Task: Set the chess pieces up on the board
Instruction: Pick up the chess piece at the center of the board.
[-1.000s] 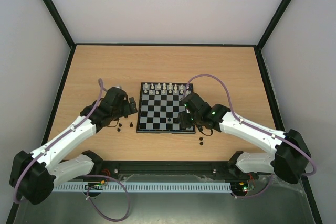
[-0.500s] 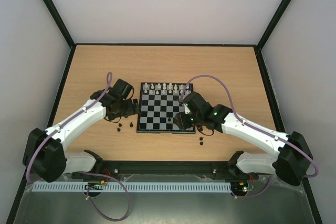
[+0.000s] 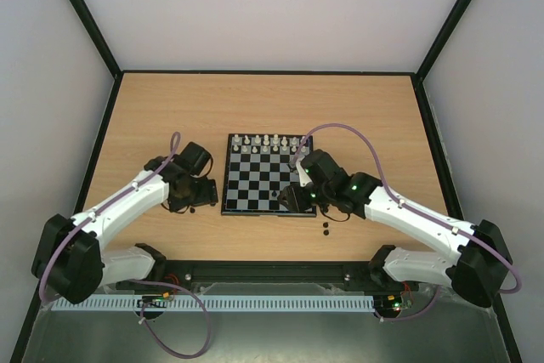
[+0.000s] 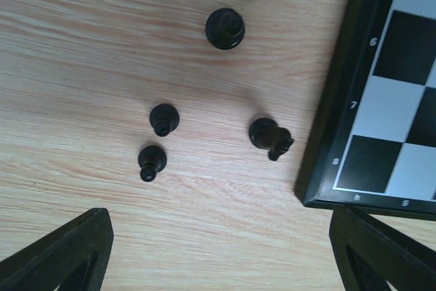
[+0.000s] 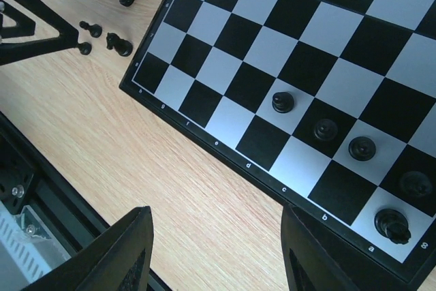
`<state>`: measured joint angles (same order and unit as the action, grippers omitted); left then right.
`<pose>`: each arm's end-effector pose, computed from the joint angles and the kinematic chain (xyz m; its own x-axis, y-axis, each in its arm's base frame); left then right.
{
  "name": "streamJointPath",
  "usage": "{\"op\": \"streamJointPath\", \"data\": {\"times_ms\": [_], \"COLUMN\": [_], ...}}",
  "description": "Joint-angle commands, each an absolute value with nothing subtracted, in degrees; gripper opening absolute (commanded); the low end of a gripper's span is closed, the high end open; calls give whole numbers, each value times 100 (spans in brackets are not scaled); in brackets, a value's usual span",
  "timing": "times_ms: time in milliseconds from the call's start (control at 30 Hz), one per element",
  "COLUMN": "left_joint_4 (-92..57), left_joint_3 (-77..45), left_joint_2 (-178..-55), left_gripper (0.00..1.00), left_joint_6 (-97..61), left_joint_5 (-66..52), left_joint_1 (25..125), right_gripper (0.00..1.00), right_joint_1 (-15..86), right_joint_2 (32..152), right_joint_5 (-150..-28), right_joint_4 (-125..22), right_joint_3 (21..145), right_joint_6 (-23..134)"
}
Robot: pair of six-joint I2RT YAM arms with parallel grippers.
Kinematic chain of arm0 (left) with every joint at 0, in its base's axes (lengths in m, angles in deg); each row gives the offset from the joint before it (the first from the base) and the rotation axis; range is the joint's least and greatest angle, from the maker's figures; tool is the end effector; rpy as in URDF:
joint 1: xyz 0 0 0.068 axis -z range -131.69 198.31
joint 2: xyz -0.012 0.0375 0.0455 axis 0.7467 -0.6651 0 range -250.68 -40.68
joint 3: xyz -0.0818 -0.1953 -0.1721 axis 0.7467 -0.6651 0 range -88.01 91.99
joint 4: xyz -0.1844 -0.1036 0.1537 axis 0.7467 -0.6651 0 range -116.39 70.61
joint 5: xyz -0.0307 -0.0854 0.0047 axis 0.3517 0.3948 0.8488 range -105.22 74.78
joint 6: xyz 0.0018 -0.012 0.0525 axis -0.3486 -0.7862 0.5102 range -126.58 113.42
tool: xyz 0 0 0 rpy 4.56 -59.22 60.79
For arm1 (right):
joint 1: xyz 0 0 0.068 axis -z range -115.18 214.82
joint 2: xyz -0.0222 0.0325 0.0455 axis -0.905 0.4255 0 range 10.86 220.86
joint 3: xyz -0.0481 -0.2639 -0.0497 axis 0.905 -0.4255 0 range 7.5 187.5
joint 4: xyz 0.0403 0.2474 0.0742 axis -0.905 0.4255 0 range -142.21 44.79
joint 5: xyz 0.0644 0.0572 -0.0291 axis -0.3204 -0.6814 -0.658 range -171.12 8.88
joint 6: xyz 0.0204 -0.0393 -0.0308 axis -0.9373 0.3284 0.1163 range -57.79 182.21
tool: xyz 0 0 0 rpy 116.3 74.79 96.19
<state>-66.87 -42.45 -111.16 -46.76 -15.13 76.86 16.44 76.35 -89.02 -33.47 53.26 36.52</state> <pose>0.1866 -0.1016 0.2092 -0.9483 -0.2185 -0.2301 -0.1746 0.9649 -0.1963 0.1603 0.1878 0.2594 -0.7243 -0.1688 -0.6685 -0.5526 0.7219 0.4165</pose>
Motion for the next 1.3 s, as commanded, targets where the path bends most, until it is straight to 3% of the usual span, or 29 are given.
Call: {"op": "streamJointPath", "data": {"times_ms": [0,133,533,933,1267], "left_joint_4": [-6821,-6627,-6274,-5969,-5956], "left_joint_3": [-4438,-4595,-4302,-4218,-4228], "left_joint_2": [-10996,-11151,-11706,-12177,-12299], "left_gripper": [87,71,52,39,37], "left_joint_6": [-4701,-4593,-4496,-4543,-4581], "left_joint_5": [-1703,-1699,-1845,-1922,-2062], "left_joint_1": [7604,7409,7272,7265,7265], "right_gripper": [52,52,52,52,52], "right_joint_1": [1622,1605,1589,1586,1578], "right_joint_2": [7511,7511,7511,7468,7435], "right_joint_5": [-9087,-9056,-8983,-9079,-9081], "right_joint_4": [-3333,-3327,-3301,-3338,-3336], "right_joint_3": [5240,5238,5250,5228,5206], "right_joint_6": [3734,3729,3729,3734,3725]}}
